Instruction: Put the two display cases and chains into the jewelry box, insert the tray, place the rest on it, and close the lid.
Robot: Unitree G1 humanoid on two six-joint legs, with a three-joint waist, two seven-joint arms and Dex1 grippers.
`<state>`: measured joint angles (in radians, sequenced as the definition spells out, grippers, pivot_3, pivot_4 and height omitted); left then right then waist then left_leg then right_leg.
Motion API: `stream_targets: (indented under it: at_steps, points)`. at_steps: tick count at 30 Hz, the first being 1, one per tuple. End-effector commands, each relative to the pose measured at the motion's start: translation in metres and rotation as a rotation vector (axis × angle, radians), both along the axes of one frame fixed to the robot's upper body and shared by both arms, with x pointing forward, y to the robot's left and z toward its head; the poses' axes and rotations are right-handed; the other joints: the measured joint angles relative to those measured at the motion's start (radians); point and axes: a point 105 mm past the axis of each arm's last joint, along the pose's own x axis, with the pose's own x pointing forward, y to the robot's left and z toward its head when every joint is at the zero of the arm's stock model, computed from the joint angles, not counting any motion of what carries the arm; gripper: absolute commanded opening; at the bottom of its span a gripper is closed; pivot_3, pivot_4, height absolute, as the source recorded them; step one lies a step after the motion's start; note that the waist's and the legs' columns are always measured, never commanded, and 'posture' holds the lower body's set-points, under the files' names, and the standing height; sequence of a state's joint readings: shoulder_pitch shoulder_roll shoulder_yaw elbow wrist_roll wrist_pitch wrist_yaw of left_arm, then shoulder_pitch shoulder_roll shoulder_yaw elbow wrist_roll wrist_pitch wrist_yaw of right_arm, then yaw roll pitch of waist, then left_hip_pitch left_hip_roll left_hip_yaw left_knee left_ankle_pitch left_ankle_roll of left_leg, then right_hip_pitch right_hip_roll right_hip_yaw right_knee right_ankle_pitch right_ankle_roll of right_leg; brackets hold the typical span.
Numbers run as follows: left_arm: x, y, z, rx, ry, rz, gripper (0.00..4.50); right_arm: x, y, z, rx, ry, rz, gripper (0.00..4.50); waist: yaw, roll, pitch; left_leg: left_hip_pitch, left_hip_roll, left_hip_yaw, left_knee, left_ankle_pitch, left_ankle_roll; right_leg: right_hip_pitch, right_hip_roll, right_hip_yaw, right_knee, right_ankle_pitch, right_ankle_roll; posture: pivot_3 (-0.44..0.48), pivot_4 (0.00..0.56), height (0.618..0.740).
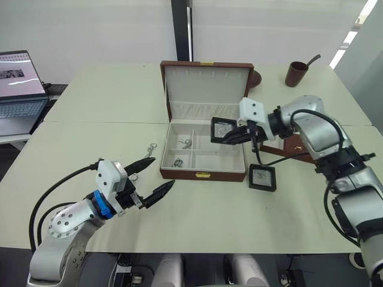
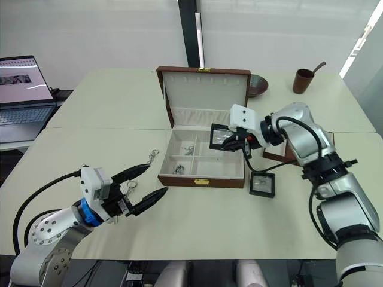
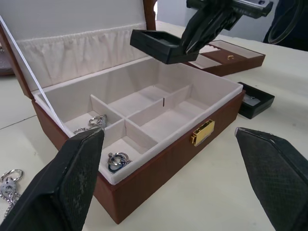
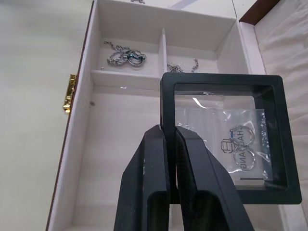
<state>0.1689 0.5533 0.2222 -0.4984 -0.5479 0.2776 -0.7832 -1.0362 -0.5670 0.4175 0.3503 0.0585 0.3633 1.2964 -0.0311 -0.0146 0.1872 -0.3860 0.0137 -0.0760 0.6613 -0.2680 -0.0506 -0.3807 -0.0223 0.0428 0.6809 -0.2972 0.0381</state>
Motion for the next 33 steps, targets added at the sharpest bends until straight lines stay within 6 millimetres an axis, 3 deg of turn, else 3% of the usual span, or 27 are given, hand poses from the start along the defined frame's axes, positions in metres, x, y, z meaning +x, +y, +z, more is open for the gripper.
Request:
stream_targets:
  at_steps: [1, 24, 26, 33]
  points:
    - [-0.003, -0.003, 0.012, -0.005, -0.05, 0.001, 4.5, 0.011, 0.008, 0.007, -0.021, -0.05, -0.013, 0.02, 0.0, 0.0, 0.0, 0.0, 0.0, 0.0, 0.0, 0.0, 0.0, 0.0, 0.0, 0.0, 0.0, 0.0, 0.0, 0.0, 0.15, 0.74]
    - [-0.002, -0.012, 0.015, -0.012, -0.056, -0.011, 4.5, 0.029, 0.018, -0.023, -0.091, -0.021, -0.044, 0.02, -0.001, 0.0, 0.0, 0.0, -0.001, 0.001, 0.0, 0.0, 0.0, -0.001, 0.001, 0.001, 0.001, 0.0, 0.0, 0.0, 0.15, 0.74]
    - [-0.002, -0.012, 0.015, -0.011, -0.055, -0.011, 4.5, 0.029, 0.018, -0.023, -0.088, -0.022, -0.045, 0.68, -0.001, 0.0, 0.0, 0.0, -0.001, 0.001, -0.001, 0.0, 0.0, -0.001, 0.001, 0.001, 0.001, 0.0, 0.0, 0.0, 0.15, 0.74]
    - [-0.002, -0.015, 0.015, -0.01, -0.054, -0.016, 4.5, 0.029, 0.019, -0.022, -0.08, -0.027, -0.042, 2.38, -0.001, 0.001, 0.0, 0.0, -0.001, 0.001, -0.001, 0.0, 0.0, -0.002, 0.001, 0.001, 0.001, 0.0, 0.0, 0.0, 0.15, 0.74]
